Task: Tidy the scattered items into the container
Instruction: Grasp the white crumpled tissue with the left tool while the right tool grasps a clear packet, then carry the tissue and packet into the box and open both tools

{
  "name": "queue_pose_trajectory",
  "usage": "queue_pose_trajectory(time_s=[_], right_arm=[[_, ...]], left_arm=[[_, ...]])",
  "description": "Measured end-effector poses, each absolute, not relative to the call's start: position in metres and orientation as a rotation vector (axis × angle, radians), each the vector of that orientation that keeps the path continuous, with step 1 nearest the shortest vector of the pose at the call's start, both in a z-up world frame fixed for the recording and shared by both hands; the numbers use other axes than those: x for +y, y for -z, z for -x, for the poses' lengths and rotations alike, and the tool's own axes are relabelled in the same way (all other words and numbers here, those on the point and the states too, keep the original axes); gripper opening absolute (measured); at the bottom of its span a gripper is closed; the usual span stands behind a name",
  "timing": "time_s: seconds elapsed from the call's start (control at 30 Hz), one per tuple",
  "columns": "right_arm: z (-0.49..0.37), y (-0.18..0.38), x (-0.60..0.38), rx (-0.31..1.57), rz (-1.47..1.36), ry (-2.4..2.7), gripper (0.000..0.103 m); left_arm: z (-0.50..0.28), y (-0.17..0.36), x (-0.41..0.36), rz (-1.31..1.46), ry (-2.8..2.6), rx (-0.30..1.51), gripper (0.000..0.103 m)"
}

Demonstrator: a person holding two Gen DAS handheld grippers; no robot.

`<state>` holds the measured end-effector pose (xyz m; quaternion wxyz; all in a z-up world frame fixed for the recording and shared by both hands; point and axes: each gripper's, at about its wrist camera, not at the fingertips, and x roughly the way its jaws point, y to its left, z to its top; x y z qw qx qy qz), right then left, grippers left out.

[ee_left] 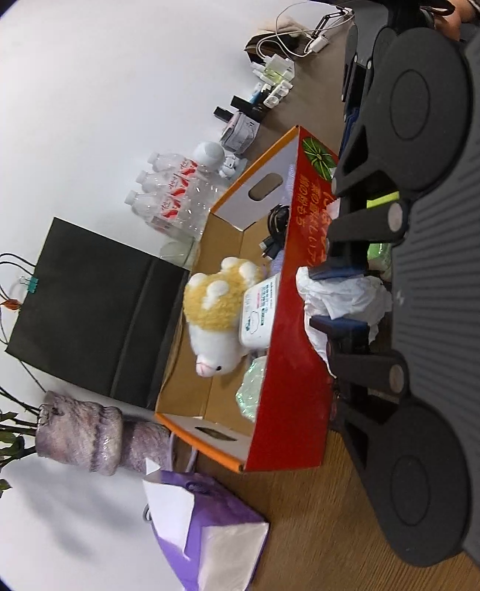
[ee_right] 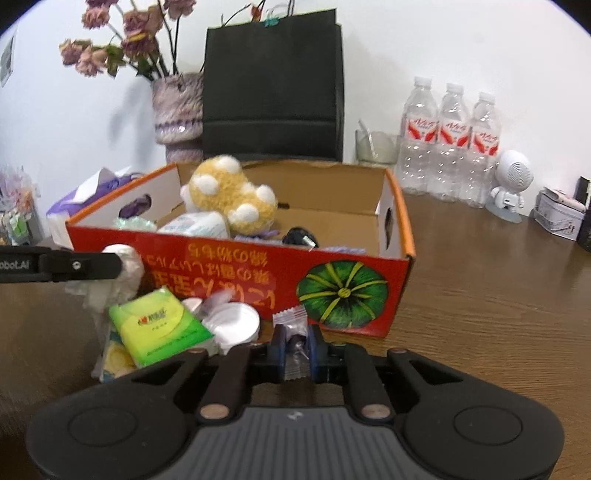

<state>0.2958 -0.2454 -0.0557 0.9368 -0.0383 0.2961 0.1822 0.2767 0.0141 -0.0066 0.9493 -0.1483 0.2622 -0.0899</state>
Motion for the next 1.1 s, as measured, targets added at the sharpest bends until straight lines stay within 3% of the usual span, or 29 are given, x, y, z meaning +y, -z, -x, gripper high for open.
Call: queue_pose_trajectory(time_s=[0.53, 0.87, 1.1], right_arm=[[-0.275, 0.012, -0.253, 0.502, -0.022, -0.434, 0.010], [-0.305, -0.042, -0.228, 0.374, -0.024, -0.439, 0.010], [-0.350, -0.038, -0.213, 0.458, -0.073, -0.363, 0.010]], left_arm=[[-0.247, -0.025, 0.009, 0.260, 0.198, 0.424, 0.022], [-0.291, -0.067, 0.010, 0.272, 0.147, 0.304, 0.022], [-0.328, -0.065, 0.010, 0.315, 0.086, 0.326, 0.022]])
